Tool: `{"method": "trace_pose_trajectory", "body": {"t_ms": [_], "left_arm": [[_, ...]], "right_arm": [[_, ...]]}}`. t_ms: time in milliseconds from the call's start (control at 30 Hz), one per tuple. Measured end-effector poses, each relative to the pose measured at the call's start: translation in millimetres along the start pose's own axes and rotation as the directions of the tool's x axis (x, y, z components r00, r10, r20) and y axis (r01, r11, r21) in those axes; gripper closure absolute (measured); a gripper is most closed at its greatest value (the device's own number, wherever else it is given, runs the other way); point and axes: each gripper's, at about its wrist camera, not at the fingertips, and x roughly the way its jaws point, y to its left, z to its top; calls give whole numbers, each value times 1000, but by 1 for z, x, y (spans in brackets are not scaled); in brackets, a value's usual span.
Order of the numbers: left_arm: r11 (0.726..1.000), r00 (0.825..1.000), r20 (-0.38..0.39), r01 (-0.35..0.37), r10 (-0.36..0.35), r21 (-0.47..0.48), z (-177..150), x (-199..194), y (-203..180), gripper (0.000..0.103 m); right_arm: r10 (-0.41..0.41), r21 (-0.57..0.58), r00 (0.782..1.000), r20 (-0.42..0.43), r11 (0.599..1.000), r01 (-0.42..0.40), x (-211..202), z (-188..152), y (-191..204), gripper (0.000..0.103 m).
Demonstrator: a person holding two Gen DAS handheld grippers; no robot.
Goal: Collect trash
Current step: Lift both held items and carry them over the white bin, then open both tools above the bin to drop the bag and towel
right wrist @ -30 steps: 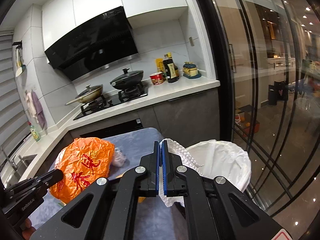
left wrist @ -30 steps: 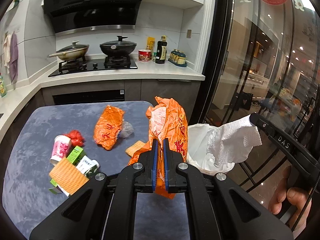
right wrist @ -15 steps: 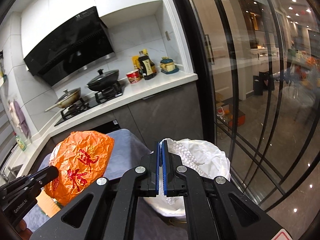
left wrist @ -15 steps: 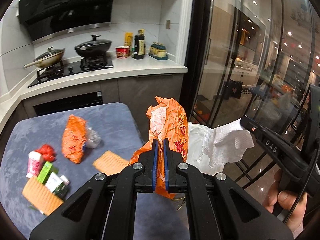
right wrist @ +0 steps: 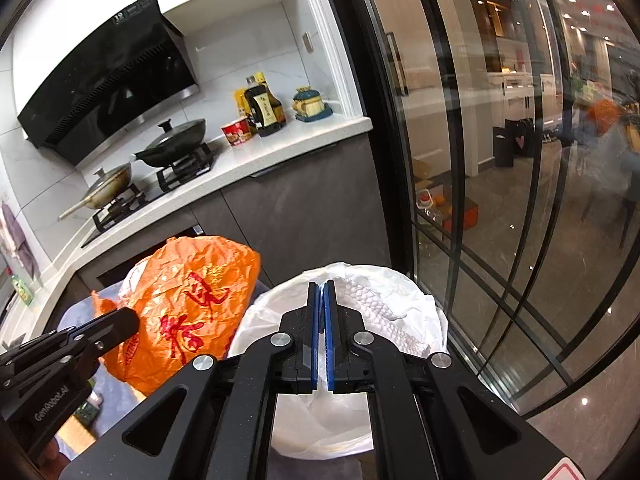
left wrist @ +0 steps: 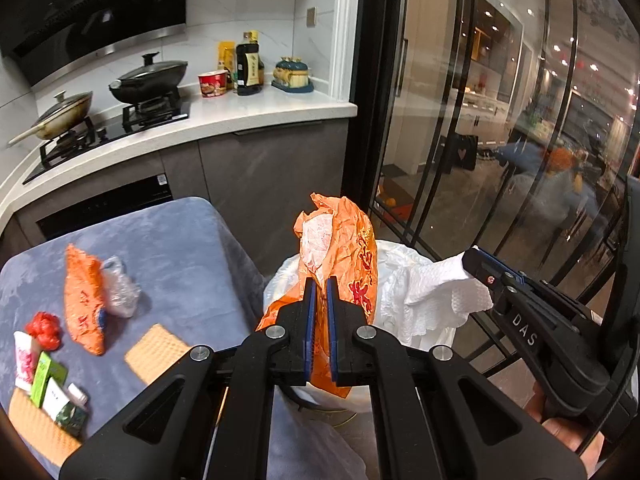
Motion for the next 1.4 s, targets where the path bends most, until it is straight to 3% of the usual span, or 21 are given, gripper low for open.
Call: {"method": "trace_pose_trajectory", "body": {"t_ms": [333, 533, 567, 800, 1400], "left_arm": [[1000, 998, -55, 3, -2, 16, 3, 41, -13, 98], [1000, 997, -80, -10, 12, 22, -3, 49, -18, 93], [1000, 997, -81, -15, 16, 23, -4, 50, -19, 89], [999, 998, -57, -30, 31, 12, -1, 39, -14, 70], [997, 997, 32, -63, 65, -46, 3, -22, 26, 57]], "right_arm": [[-1, 32, 999, -37, 999, 2, 30, -4, -15, 100], [-9, 28, 1000, -23, 1000, 9, 32, -5, -14, 93], [-12, 28, 1000, -21, 1000, 13, 32, -4, -14, 92], [-20, 24, 1000, 1, 1000, 20, 22, -5, -12, 77], [37, -37, 997, 74, 999, -34, -30, -5, 35, 64]]}}
